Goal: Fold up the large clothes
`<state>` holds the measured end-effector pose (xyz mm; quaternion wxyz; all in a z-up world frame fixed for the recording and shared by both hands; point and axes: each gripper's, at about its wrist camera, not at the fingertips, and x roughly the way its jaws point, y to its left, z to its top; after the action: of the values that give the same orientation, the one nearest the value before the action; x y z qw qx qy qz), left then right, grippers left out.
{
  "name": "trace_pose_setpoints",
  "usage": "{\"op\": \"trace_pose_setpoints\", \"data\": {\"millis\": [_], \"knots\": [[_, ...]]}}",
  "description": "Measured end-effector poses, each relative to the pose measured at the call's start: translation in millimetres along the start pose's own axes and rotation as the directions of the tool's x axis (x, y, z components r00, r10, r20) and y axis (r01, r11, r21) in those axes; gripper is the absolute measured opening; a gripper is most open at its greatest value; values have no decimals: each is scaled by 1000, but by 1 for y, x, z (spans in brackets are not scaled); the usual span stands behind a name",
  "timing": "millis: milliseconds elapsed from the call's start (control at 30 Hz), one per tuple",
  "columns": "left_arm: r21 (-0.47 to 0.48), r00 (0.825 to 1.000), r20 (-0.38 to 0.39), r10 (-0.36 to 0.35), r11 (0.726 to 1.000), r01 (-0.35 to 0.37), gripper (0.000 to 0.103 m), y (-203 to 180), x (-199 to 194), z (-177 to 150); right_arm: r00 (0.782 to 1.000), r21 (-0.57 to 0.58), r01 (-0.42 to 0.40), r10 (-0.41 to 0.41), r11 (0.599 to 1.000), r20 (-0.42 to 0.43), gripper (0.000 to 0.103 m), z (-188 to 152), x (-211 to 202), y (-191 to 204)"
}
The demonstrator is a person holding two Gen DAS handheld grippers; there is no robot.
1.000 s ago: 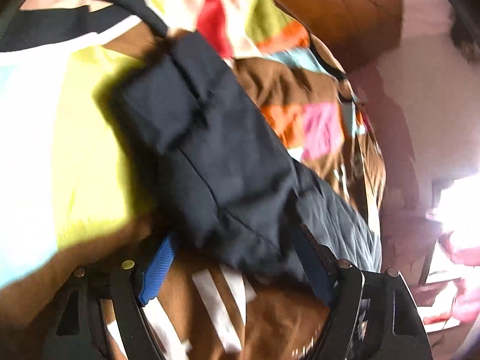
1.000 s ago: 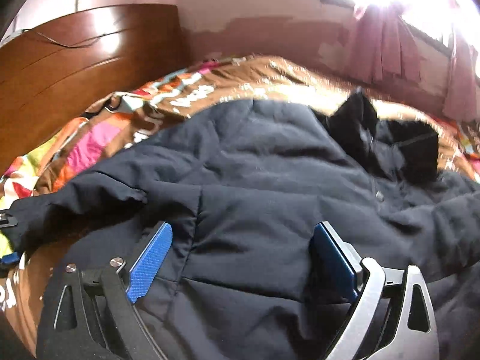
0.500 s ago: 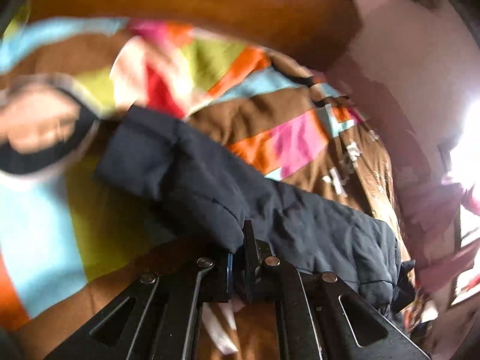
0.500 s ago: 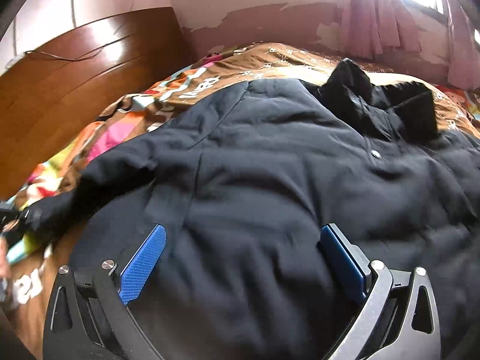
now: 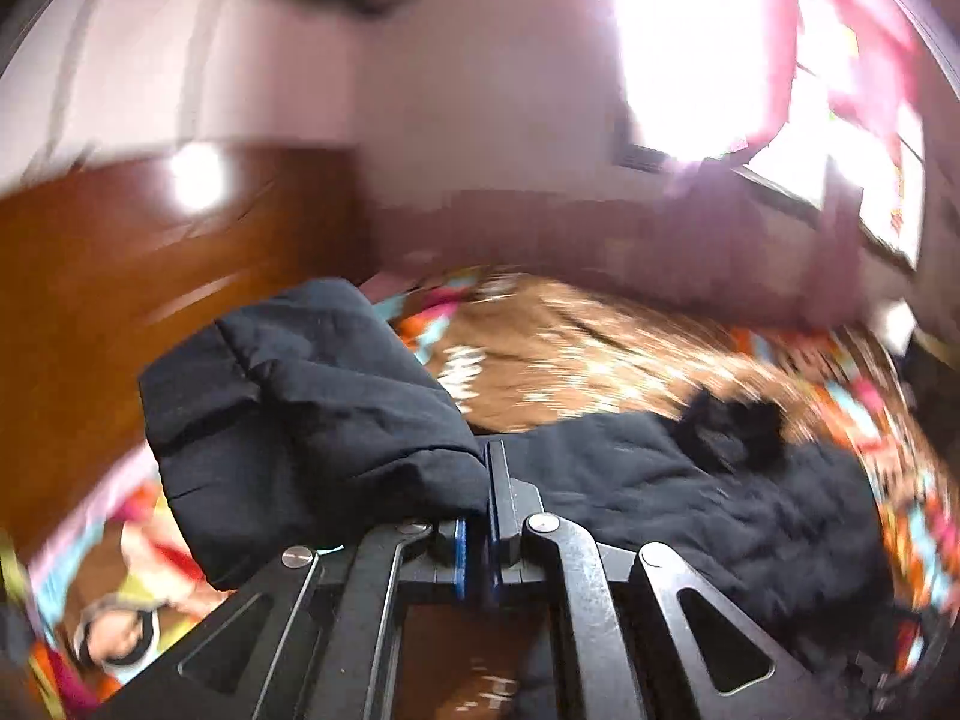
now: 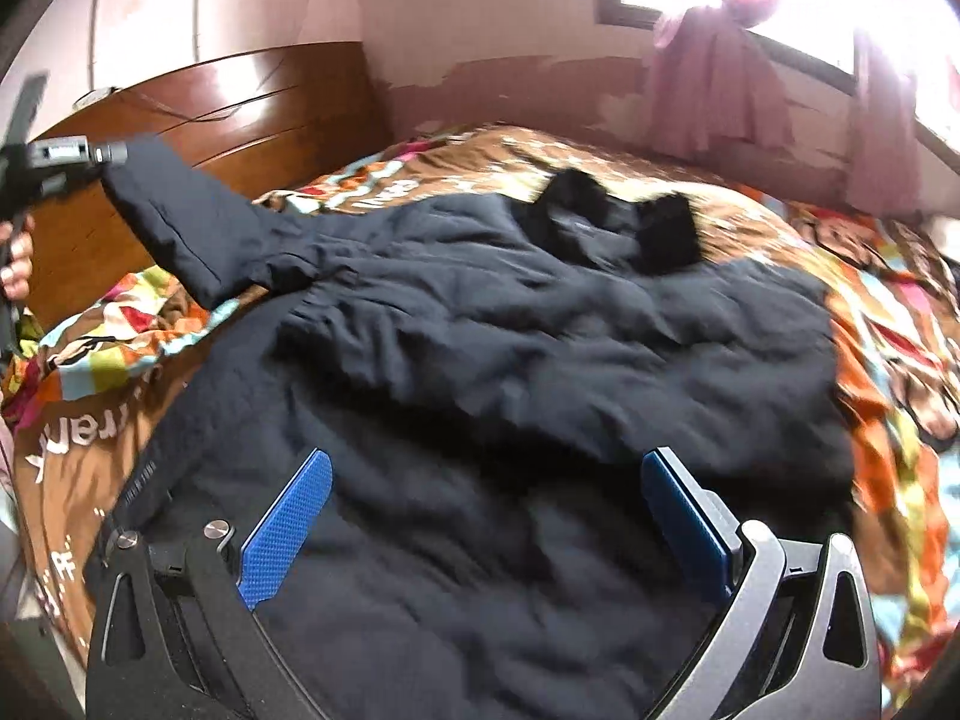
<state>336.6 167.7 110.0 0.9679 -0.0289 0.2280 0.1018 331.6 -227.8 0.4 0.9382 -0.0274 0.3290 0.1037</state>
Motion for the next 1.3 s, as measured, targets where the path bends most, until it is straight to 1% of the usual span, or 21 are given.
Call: {"op": "trace_pose_setpoints", "data": {"millis": [67,133,267,367,400,467,500,567,600,667,700,733,800,833,900,967,1067,1100,1133,1233,1300], "knots": [[103,999,0,-51,993,50,5,-41,-7,1,999,20,37,-38,999,11,101,-7,-12,-21],[187,992,-25,-124,974,126,5,-82,-12,-5,997,54,66,-68,996,29,102,-12,-24,-40],[305,967,-109,-230,918,252,5,-145,-16,-30,994,147,82,-90,986,53,102,-19,-41,-78],[366,934,-208,-289,863,349,5,-185,-12,-58,994,194,86,-98,977,53,102,-27,-45,-98],[381,917,-252,-311,839,389,5,-199,-10,-72,994,207,87,-100,974,52,102,-31,-46,-101],[385,886,-312,-343,807,448,5,-212,-8,-89,995,241,77,-91,968,47,102,-39,-46,-110],[382,861,-358,-362,785,488,5,-221,-7,-102,996,258,68,-82,964,43,102,-43,-45,-114],[378,836,-403,-372,764,522,8,-227,-4,-120,998,299,41,-55,953,38,102,-53,-43,-119],[386,833,-421,-360,760,523,8,-232,-2,-129,999,326,21,-35,945,36,102,-59,-41,-123],[405,831,-449,-328,755,516,9,-238,0,-145,999,366,-12,-2,931,37,102,-68,-38,-128],[402,826,-461,-326,753,521,10,-239,2,-152,999,386,-32,18,922,39,102,-72,-34,-129],[396,821,-468,-326,754,525,14,-236,2,-157,998,401,-61,46,914,46,102,-75,-31,-128],[371,805,-490,-334,756,539,20,-233,2,-164,992,414,-128,112,901,63,102,-77,-24,-125],[350,791,-503,-347,755,554,25,-230,3,-166,988,416,-155,140,896,66,102,-78,-21,-121],[312,768,-524,-368,757,575,39,-226,6,-173,973,426,-227,219,876,67,102,-79,-12,-115],[277,757,-524,-391,762,585,68,-219,5,-175,964,457,-249,263,854,34,102,-83,3,-110],[223,749,-499,-435,771,597,77,-202,-4,-177,963,510,-202,264,836,-51,101,-92,27,-104],[206,748,-496,-441,777,595,78,-195,-7,-177,958,535,-195,276,822,-75,101,-97,37,-103],[187,753,-492,-438,791,583,79,-187,-9,-177,955,548,-197,285,813,-80,99,-99,42,-101],[140,765,-487,-422,826,546,79,-165,-9,-176,962,529,-178,259,830,-82,90,-97,49,-91],[114,783,-474,-402,854,508,79,-149,-7,-174,958,532,-197,277,823,-74,69,-92,51,-87]]}}
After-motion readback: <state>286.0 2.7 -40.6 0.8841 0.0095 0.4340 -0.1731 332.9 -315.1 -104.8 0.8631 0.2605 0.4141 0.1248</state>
